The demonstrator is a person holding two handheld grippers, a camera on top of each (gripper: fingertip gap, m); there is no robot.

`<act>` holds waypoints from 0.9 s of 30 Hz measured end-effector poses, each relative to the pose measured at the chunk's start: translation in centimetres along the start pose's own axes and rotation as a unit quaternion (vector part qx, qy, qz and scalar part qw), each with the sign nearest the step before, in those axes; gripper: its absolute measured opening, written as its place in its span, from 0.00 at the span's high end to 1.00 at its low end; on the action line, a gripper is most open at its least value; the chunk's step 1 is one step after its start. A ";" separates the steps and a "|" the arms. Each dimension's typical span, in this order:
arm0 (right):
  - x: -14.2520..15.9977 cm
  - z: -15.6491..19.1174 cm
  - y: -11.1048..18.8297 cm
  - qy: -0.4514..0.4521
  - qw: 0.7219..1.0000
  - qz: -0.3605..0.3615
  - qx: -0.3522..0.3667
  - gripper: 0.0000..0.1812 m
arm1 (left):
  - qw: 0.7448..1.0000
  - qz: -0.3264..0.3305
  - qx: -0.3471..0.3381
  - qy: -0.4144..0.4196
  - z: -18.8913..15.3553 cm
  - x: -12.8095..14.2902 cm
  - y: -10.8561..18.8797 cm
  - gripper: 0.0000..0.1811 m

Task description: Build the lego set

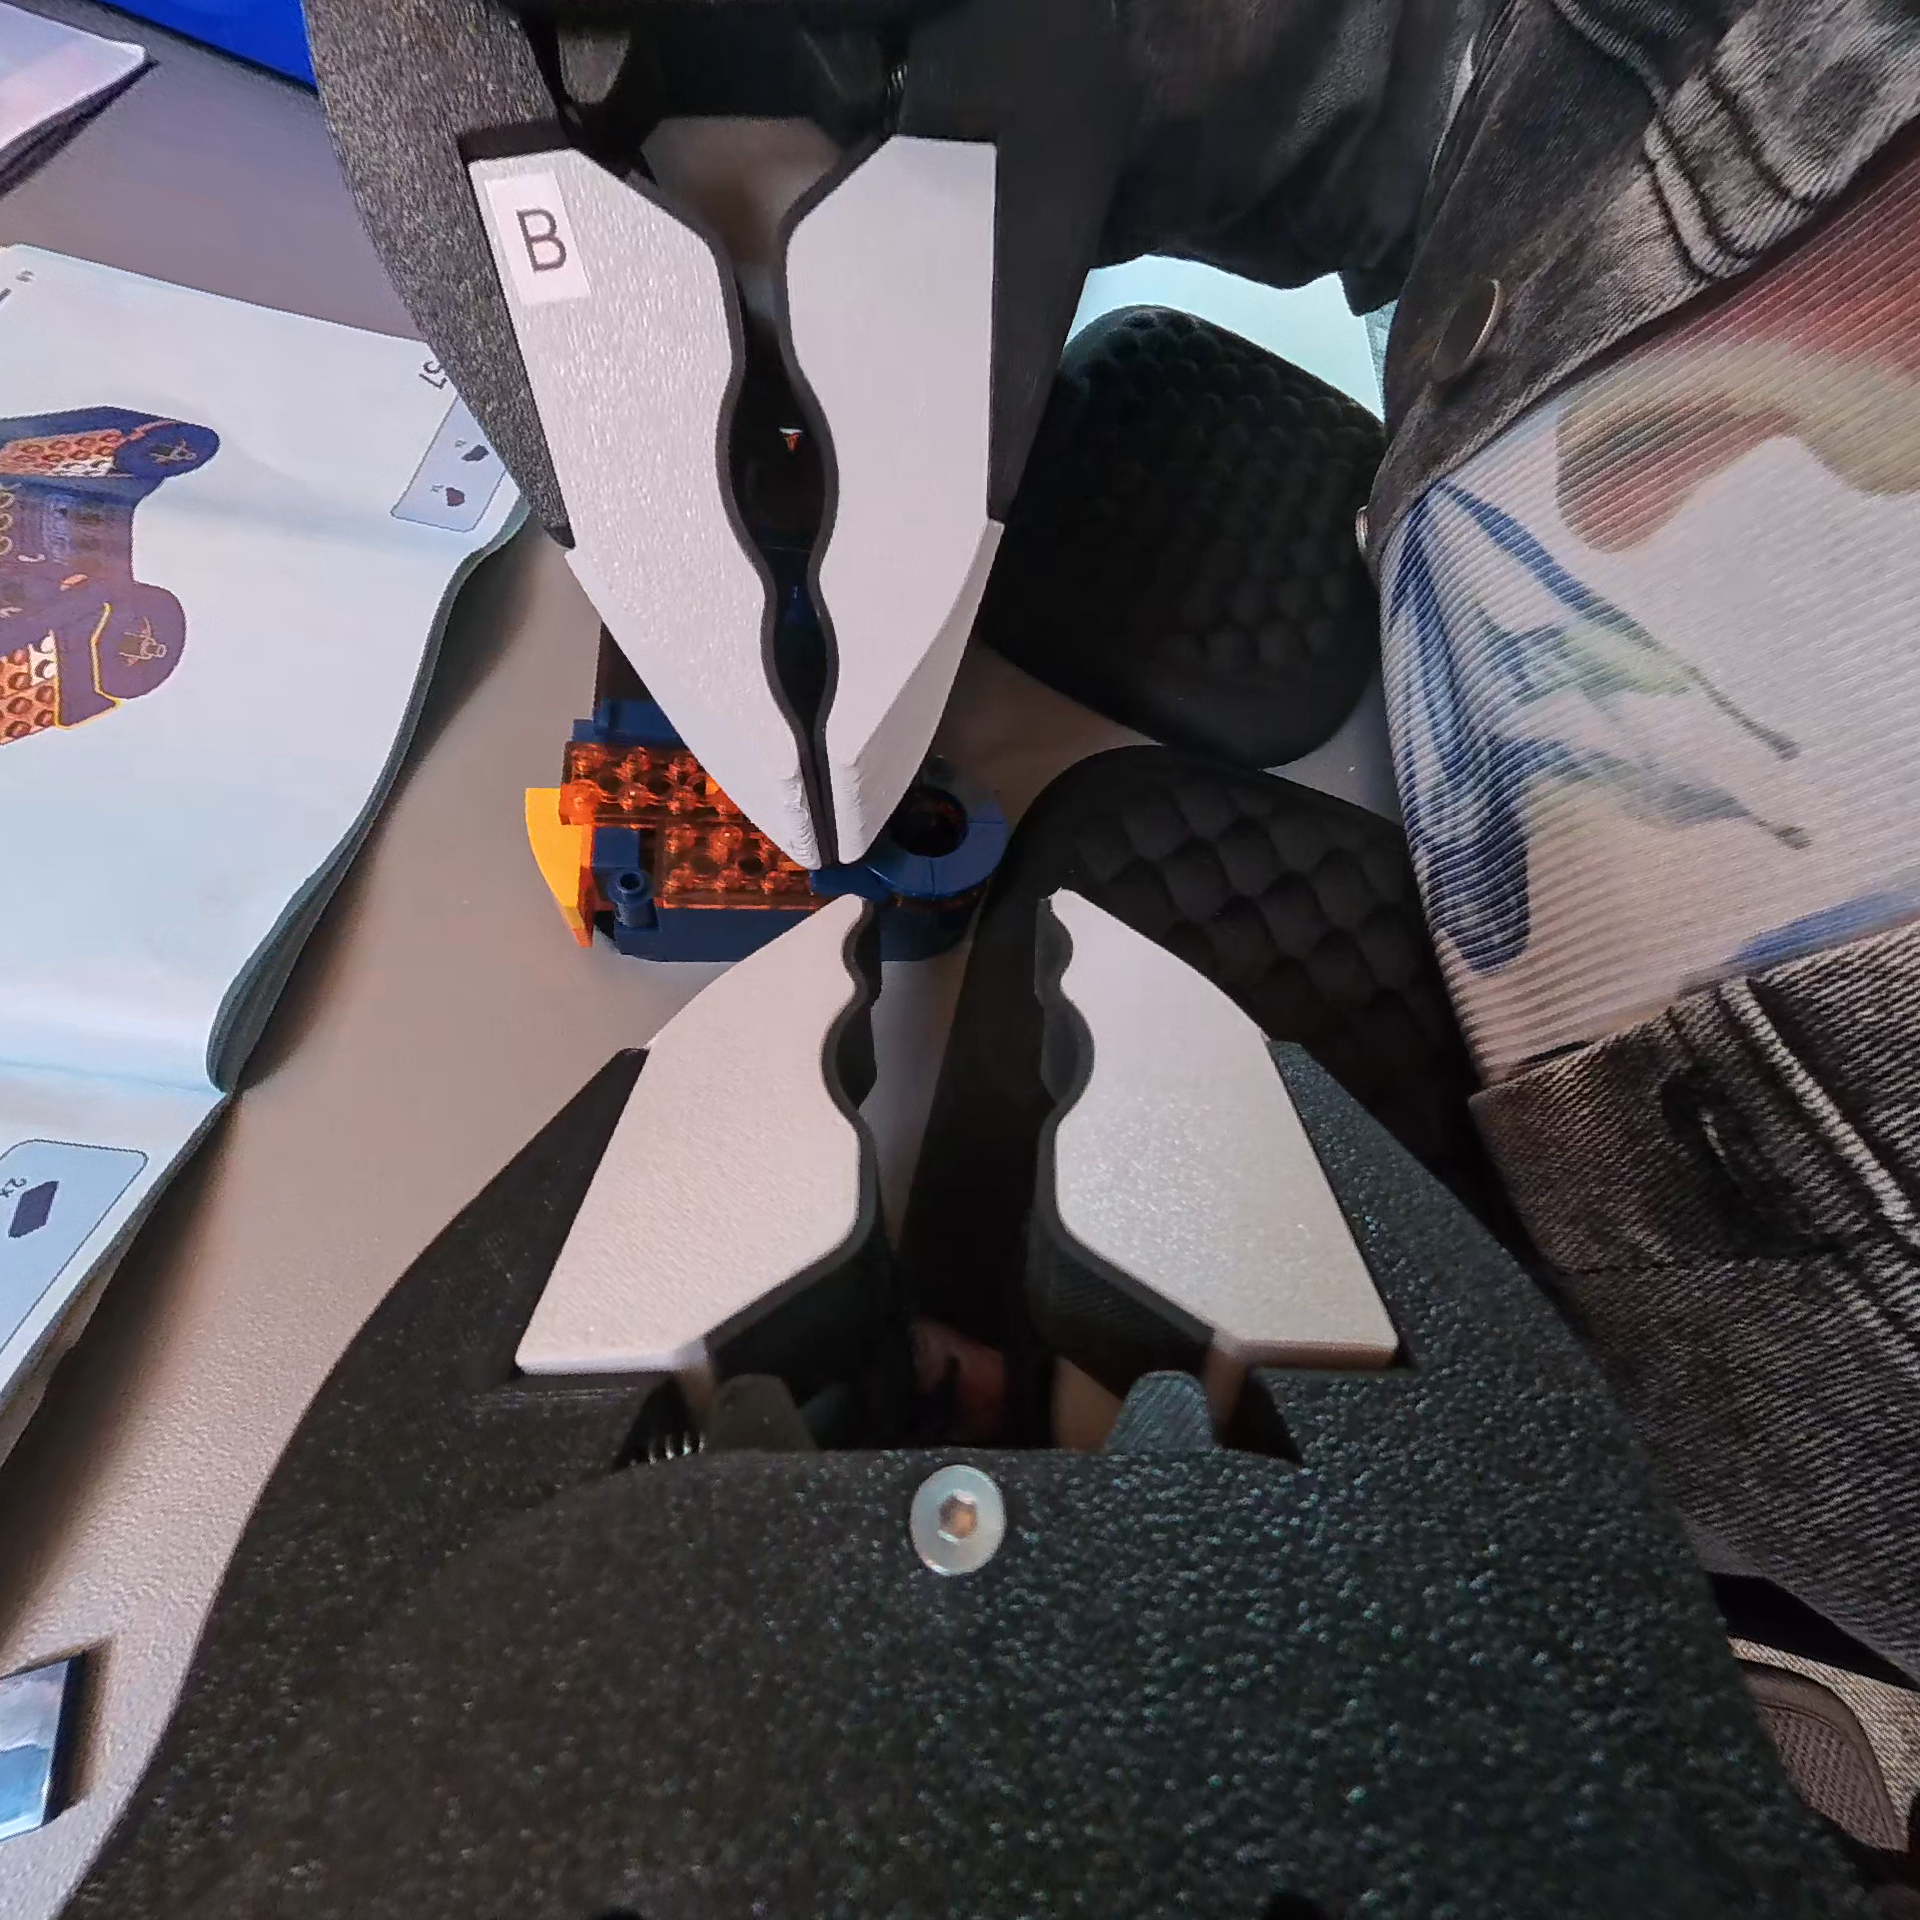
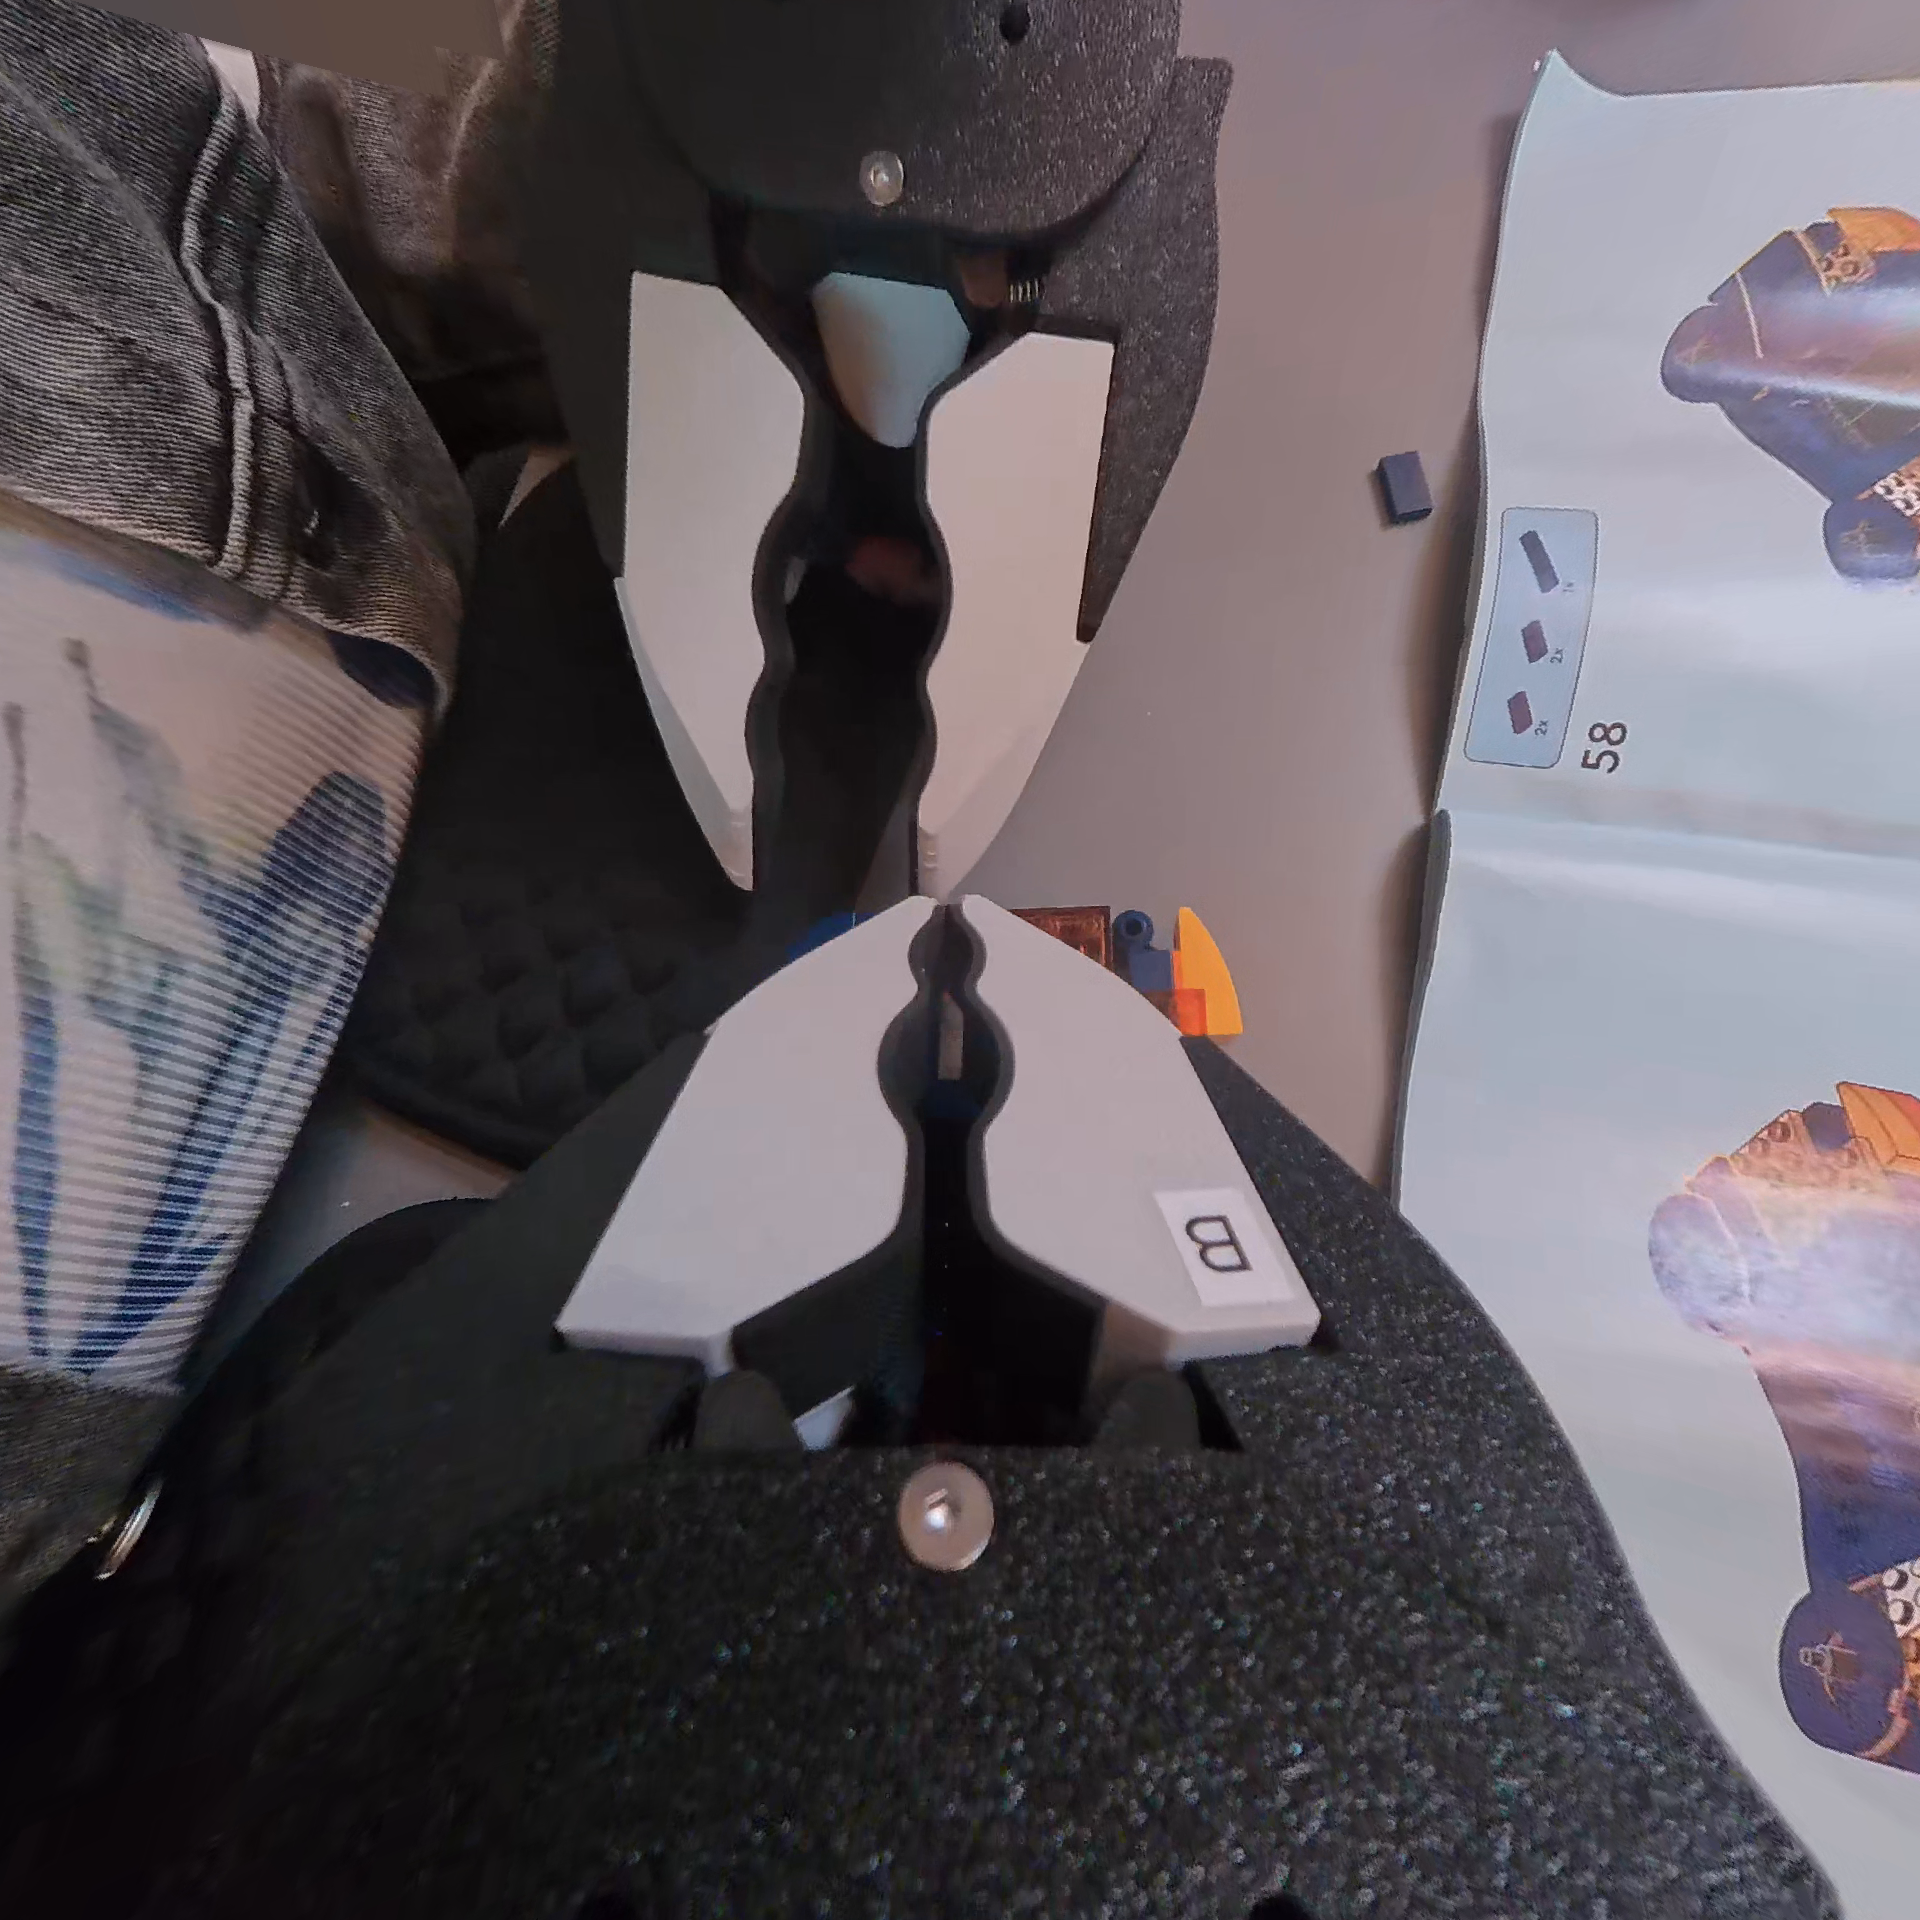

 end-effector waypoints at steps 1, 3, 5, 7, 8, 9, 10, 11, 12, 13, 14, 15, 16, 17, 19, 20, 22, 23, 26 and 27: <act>0.0 -0.1 0.0 0.000 1.000 0.003 0.006 1.00 | 1.000 0.000 0.000 0.000 0.0 0.0 0.0 0.85; 0.1 0.0 -0.1 0.005 1.000 0.010 0.007 1.00 | 1.000 0.001 0.000 0.000 0.0 0.0 0.0 0.85; 0.1 0.2 -0.1 0.017 1.000 0.008 0.009 1.00 | 1.000 0.002 0.000 0.000 0.0 0.0 0.0 0.85; 0.1 0.4 -0.2 0.039 0.999 0.009 0.024 1.00 | 1.000 0.002 0.000 0.001 0.0 0.0 0.0 0.85; 0.1 0.5 -0.2 0.051 0.998 0.011 0.033 1.00 | 1.000 0.001 0.000 0.002 0.1 0.0 0.0 0.85; 0.0 0.7 -0.2 0.065 0.997 0.014 0.043 1.00 | 1.000 0.001 0.000 0.002 0.1 0.0 0.0 0.85; 0.0 0.8 -0.2 0.081 0.995 0.017 0.055 1.00 | 1.000 0.001 0.000 0.002 0.1 0.0 0.0 0.85; 0.0 1.0 -0.2 0.098 0.993 0.021 0.067 1.00 | 1.000 0.001 0.000 0.003 0.1 0.0 -0.1 0.85; 0.0 1.2 -0.2 0.110 0.991 0.025 0.078 1.00 | 1.000 0.001 0.000 0.003 0.1 0.0 -0.1 0.85; -0.1 1.3 -0.2 0.114 0.989 0.030 0.085 1.00 | 1.000 0.001 0.000 0.003 0.1 0.0 -0.1 0.85; -0.2 1.4 -0.2 0.114 0.989 0.037 0.091 1.00 | 1.000 0.001 0.000 0.003 0.1 0.0 -0.1 0.85; -0.3 1.4 -0.3 0.114 0.988 0.044 0.096 1.00 | 1.000 0.001 -0.001 0.003 0.1 0.0 -0.1 0.85; -0.4 1.5 -0.3 0.113 0.987 0.053 0.100 1.00 | 1.000 0.002 -0.001 0.004 0.1 0.0 -0.1 0.85; -0.5 1.6 -0.3 0.113 0.986 0.062 0.103 1.00 | 1.000 0.002 -0.001 0.004 0.1 0.1 -0.1 0.85; -0.7 1.6 -0.4 0.109 0.986 0.077 0.104 1.00 | 1.000 0.002 -0.001 0.004 0.1 0.1 -0.1 0.85; -0.7 1.6 -0.4 0.105 0.986 0.085 0.103 1.00 | 1.000 0.002 -0.001 0.005 0.1 0.1 -0.1 0.86; -0.9 1.6 -0.4 0.103 0.985 0.099 0.101 1.00 | 1.000 0.002 -0.001 0.007 0.2 0.1 -0.1 0.86; -1.0 1.6 -0.4 0.104 0.984 0.105 0.099 1.00 | 1.000 0.002 -0.001 0.007 0.2 0.1 -0.1 0.86; -1.3 1.4 -0.4 0.091 0.984 0.126 0.087 1.00 | 1.000 0.011 0.003 0.005 0.1 0.1 -0.3 0.86; -1.4 1.4 -0.5 0.091 0.983 0.134 0.084 0.99 | 1.000 0.013 0.002 0.004 0.1 0.2 -0.3 0.86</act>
Point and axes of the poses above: each gripper's, where its closed fingertips meet, y back along the fingers, x out of its underside, z = x × y across the jaws, the point moved 7 cm from there along y, back along the fingers, and after that the axes turned 4 degrees about -y, right-handed, at the moved point
